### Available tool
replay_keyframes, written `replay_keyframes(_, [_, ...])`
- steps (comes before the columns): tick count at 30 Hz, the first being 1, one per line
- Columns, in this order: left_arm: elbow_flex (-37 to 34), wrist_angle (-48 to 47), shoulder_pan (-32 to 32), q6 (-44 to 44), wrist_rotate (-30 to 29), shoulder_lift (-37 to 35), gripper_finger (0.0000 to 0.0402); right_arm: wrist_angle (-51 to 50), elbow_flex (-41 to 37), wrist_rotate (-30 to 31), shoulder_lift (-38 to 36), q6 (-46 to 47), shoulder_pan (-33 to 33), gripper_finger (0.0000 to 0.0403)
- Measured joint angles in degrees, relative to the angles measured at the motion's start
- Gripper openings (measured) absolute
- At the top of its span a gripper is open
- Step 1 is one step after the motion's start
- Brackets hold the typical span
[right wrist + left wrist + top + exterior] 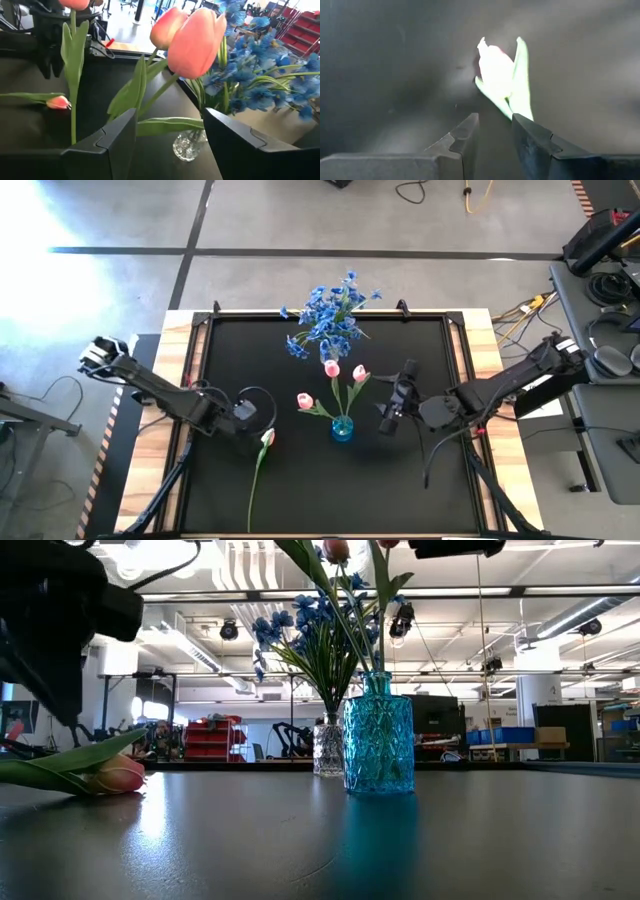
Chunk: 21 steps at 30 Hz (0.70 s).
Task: Sort flowers into vase by color
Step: Put the pink tulip into the blue vase
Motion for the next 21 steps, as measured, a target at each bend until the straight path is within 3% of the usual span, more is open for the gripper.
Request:
replay_keyframes(4, [3.8, -2.9, 0.0, -1.4, 2.0, 5.8, 0.0125, -3.4, 0.0, 0.1, -1.5, 0.5, 0.0, 0.0222])
replay_keyframes(14, [8.0, -1.8, -0.2, -3.6, 11.1, 16.7, 0.0236, -7.7, 0.0, 0.1, -1.7, 1.0, 0.0, 0.0222])
replay_keyframes(21, [7.9, 2.2, -0.2, -3.5, 10.8, 18.2, 0.0235, -8.8, -0.1, 0.1, -1.7, 1.2, 0.0, 0.0221])
